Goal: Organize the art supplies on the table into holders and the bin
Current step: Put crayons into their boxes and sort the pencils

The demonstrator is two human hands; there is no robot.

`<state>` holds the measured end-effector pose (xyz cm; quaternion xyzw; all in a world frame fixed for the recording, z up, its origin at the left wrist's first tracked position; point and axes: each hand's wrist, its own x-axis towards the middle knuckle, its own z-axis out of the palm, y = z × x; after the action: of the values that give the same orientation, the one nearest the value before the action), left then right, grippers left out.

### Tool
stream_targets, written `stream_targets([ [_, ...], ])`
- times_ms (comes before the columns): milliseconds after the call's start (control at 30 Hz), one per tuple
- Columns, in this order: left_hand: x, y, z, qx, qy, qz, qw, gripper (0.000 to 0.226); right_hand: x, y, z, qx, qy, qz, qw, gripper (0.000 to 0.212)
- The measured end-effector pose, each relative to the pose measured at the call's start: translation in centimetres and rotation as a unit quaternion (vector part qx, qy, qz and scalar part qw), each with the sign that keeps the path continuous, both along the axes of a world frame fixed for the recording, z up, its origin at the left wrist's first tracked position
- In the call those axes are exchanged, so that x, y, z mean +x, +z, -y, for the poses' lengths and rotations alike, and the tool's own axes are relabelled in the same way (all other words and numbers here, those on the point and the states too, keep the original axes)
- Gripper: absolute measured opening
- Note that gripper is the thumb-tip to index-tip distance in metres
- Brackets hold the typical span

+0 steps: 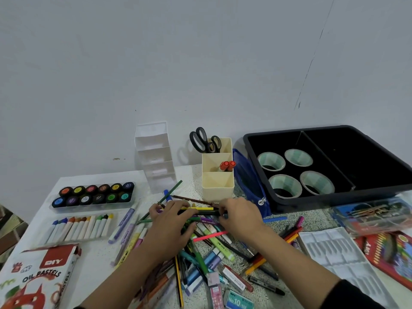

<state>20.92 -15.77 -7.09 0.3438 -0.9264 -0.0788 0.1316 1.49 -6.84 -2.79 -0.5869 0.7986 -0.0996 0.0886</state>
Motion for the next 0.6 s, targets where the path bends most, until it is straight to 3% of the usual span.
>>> stream_targets([
  [200,0.2,-0.1,0.2,0.001,-0.014,-0.013,1.0,0.031,-1.4,2.7,-0.8,-0.198,0.002,0.115,0.973,0.011],
  [333,0.1,-0.1,0.2,0.01,-0.024,-0.033,0.999,0.026,-4.5,4.7,-0.1,-0.301,-0.02,0.005,0.953,0.005],
  [600,-0.1,-0.1,0.1,0.007,-0.015,-0.026,1.0,0.029,-7.9,1.3,0.8,-0.155,-0.047,-0.154,0.975,0.003],
])
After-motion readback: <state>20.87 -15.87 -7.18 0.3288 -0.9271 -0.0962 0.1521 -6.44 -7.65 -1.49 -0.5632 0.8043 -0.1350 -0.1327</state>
